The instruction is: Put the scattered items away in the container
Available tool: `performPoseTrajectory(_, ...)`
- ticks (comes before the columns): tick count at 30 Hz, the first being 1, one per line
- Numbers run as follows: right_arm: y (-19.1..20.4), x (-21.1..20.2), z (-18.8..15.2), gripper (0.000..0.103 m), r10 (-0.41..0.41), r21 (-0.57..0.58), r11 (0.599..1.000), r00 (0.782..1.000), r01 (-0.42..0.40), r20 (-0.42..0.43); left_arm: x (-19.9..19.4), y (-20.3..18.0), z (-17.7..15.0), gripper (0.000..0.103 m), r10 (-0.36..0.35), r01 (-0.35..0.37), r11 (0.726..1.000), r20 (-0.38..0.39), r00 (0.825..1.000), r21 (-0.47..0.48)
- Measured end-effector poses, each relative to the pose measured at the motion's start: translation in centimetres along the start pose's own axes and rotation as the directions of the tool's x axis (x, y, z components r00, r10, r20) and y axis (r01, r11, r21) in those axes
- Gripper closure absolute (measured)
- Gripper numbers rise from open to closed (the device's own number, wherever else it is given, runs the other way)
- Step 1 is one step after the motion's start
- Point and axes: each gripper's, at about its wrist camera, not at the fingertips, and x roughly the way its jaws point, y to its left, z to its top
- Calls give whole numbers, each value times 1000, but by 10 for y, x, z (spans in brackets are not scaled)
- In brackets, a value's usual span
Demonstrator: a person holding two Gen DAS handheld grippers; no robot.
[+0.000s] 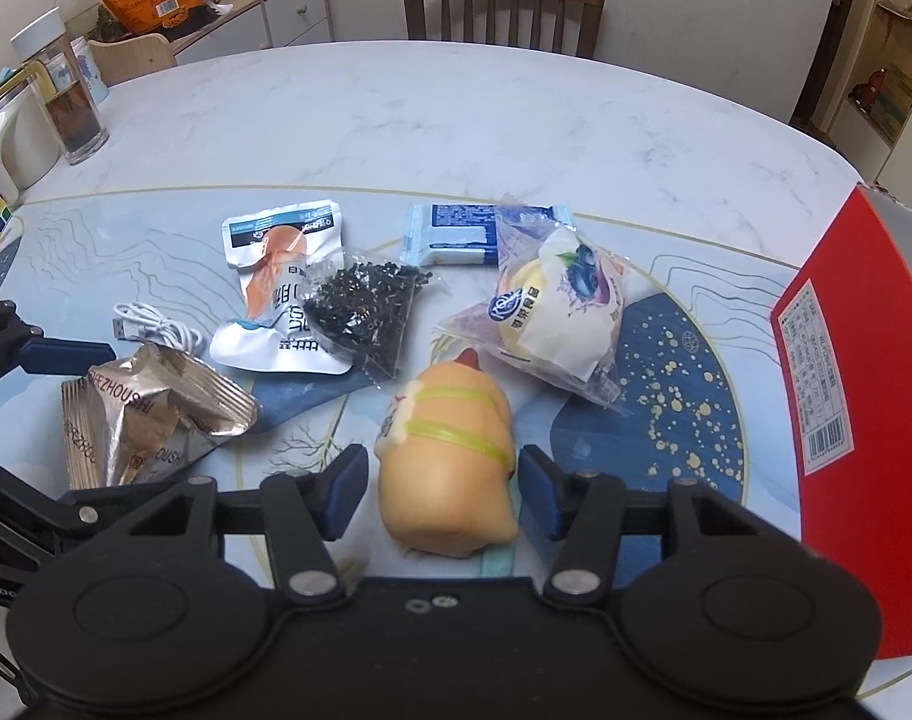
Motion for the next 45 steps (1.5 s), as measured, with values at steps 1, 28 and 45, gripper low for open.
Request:
performPoseTrajectory(1, 0, 0, 0, 51, 1, 0, 1000, 1000, -1, -1, 0, 0, 0, 17, 0, 0, 1000, -1, 1000, 1)
performPoseTrajectory(28, -2, -19, -8, 60, 16, 50, 999, 999, -18, 28, -13, -6, -5, 58, -18, 17, 999, -38, 999, -44)
performPoseTrajectory(45, -14, -55, -31, 60, 46, 102, 993, 997, -52, 62, -33, -20, -4, 60, -36, 34, 996, -28, 999, -80)
